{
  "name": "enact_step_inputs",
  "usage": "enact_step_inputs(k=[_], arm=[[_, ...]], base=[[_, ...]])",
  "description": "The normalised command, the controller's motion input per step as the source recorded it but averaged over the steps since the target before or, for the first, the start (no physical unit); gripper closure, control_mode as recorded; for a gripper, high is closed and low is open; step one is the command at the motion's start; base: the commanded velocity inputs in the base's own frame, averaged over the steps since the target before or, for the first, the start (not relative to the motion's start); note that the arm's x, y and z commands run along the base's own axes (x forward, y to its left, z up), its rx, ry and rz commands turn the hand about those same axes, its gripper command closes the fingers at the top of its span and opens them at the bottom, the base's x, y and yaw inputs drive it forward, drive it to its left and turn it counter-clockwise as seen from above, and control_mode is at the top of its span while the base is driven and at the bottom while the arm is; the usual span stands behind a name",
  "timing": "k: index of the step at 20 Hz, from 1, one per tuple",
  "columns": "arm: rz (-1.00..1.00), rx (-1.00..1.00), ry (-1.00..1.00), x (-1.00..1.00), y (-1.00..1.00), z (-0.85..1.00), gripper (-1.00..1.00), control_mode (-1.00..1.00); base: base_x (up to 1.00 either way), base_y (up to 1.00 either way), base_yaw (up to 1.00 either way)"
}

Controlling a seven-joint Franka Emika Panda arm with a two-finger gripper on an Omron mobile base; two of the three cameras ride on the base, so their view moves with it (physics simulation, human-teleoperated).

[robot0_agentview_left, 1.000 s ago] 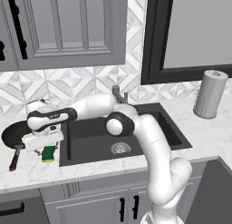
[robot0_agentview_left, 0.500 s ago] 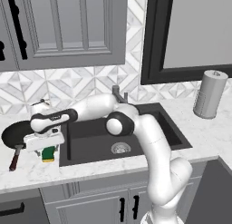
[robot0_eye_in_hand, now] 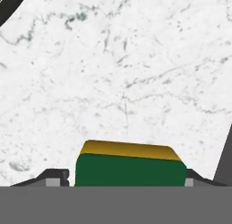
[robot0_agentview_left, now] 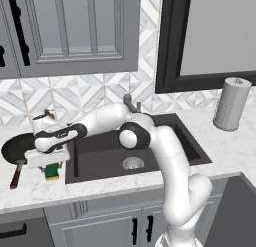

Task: Pick the pan and sponge and place them into the sink. Then turn on the water.

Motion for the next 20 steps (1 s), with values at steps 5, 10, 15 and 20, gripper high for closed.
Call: enact_step_inputs(k=[5, 10, 15, 20], arm=[[-0.11, 0.00, -0.04, -0.07, 0.03, -0.38, 1.00, -1.00], [-0.12, 0.02, -0.01, 0.00, 0.00, -0.10, 1.00, -1.00], [-0.06, 0.00, -0.15, 0.00, 0.14, 0.51, 1.00, -1.00], [-0.10, 0.00, -0.22, 0.02, 0.16, 0.52, 1.00, -1.00]], base=[[0.00, 0.00, 0.00], [0.00, 0.00, 0.00], [0.00, 0.00, 0.00], [0.00, 0.00, 0.00]])
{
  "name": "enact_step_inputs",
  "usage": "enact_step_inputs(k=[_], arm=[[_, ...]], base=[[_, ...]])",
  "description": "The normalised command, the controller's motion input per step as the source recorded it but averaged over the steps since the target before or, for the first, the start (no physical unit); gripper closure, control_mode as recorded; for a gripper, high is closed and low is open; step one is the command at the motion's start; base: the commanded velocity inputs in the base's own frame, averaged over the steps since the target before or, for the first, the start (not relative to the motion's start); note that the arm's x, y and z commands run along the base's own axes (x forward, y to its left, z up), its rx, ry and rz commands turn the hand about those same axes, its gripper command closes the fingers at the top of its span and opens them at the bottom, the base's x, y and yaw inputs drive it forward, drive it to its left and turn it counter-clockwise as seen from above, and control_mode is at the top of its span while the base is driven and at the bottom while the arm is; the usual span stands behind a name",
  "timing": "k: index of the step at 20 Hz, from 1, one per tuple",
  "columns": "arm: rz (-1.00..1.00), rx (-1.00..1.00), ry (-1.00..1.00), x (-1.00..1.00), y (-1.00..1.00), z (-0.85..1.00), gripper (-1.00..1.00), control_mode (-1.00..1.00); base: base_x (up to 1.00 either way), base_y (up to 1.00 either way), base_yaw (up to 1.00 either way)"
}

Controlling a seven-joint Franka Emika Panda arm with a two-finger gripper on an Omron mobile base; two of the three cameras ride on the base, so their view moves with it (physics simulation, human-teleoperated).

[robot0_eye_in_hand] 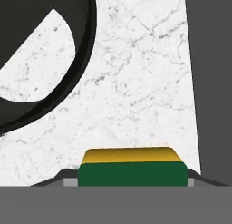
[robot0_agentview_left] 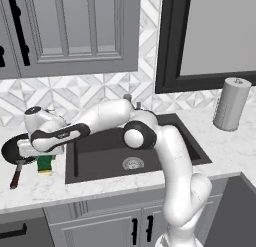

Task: Pick the pan and sponge and place them into the sink. Then turn on the water.

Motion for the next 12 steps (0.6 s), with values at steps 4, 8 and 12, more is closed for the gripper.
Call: enact_step_inputs(k=[4, 8, 12], arm=[[-0.10, 0.00, -0.10, 0.39, 0.23, 0.50, 1.00, -1.00], [-0.05, 0.00, -0.09, 0.39, 0.16, 0.28, 1.00, -1.00], [0.00, 0.00, -0.06, 0.34, 0.01, 0.07, 1.00, -1.00]], base=[[0.00, 0.00, 0.00], [0.00, 0.00, 0.00], [0.00, 0.00, 0.00]])
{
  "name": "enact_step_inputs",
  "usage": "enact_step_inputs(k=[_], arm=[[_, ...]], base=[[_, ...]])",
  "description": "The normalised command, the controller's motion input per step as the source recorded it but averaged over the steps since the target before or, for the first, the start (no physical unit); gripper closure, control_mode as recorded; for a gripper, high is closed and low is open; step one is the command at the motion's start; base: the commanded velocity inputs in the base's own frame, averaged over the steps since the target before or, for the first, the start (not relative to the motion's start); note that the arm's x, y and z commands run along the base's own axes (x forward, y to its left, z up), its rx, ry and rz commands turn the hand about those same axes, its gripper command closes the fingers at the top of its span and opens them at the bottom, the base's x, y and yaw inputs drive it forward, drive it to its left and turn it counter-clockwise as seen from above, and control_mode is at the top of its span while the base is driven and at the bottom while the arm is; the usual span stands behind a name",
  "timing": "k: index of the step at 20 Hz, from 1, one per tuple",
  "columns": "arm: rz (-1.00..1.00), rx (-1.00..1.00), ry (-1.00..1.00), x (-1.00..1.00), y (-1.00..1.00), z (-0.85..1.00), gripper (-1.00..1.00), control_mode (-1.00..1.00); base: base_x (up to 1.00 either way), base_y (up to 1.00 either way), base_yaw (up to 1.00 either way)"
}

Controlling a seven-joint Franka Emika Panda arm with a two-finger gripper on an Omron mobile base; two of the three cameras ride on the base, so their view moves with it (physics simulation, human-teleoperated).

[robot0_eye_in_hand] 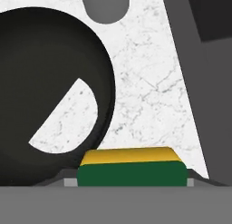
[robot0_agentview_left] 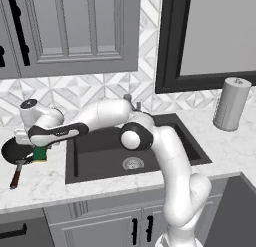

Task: Pick the pan and sponge and place them into the sink. Then turn on the water.

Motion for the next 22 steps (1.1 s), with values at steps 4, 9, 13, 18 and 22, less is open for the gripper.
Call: enact_step_inputs(k=[4, 9, 13, 18, 22], arm=[[-0.02, 0.00, -0.01, 0.30, 0.17, 0.00, 1.00, -1.00], [-0.01, 0.00, 0.00, 0.26, 0.15, 0.02, 1.00, -1.00], [0.00, 0.00, 0.00, 0.39, 0.24, 0.07, 1.00, -1.00], [-0.02, 0.00, 0.00, 0.21, 0.29, -0.01, 1.00, -1.00], [-0.03, 0.00, 0.00, 0.06, 0.36, -0.03, 1.00, -1.00]], base=[[0.00, 0.00, 0.00], [0.00, 0.00, 0.00], [0.00, 0.00, 0.00], [0.00, 0.00, 0.00], [0.00, 0.00, 0.00]])
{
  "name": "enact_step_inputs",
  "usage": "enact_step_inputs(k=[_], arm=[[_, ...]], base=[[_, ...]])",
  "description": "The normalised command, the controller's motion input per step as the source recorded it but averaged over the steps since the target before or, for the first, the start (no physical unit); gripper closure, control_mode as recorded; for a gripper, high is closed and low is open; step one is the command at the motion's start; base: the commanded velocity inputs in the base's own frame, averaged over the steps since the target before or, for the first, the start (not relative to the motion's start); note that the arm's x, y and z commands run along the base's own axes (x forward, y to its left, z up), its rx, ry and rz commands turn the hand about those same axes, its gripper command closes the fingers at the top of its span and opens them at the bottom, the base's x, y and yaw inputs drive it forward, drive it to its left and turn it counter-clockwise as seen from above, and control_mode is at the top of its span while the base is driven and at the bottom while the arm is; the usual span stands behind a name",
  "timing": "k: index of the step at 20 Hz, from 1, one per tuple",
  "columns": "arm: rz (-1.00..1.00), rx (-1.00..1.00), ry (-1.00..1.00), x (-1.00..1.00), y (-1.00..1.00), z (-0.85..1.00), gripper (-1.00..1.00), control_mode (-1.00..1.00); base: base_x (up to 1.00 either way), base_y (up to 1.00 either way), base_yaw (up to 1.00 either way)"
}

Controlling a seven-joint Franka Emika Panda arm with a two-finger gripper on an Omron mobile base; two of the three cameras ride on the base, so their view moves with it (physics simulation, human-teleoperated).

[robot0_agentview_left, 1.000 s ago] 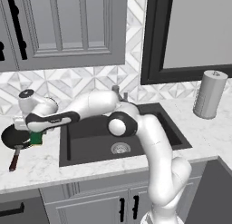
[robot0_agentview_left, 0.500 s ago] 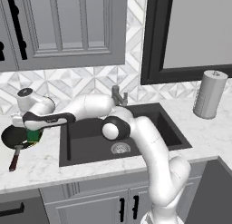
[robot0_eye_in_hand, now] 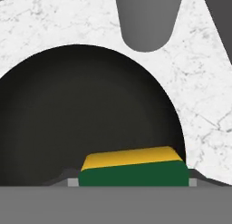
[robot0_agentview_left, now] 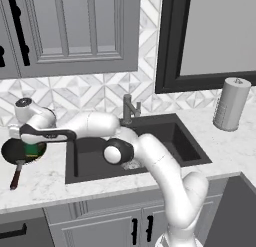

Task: Pick the pan and sponge and place them into the sink. Then turn on the water.

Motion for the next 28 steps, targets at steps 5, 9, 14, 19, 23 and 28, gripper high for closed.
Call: enact_step_inputs(k=[5, 9, 14, 19, 23, 28], arm=[[-0.03, 0.00, 0.00, 0.00, 0.31, -0.05, 1.00, -1.00], [-0.04, 0.00, 0.00, 0.13, 0.03, -0.06, -1.00, -1.00], [-0.03, 0.00, 0.04, 0.03, 0.00, -0.03, -1.00, -1.00], [0.00, 0.00, 0.03, 0.00, -0.04, 0.00, -1.00, -1.00], [0.00, 0.00, 0.00, 0.00, -0.14, 0.07, -1.00, -1.00], [0.00, 0.00, 0.00, 0.00, -0.15, 0.28, -1.00, -1.00]], base=[[0.00, 0.00, 0.00], [0.00, 0.00, 0.00], [0.00, 0.00, 0.00], [0.00, 0.00, 0.00], [0.00, 0.00, 0.00], [0.00, 0.00, 0.00]])
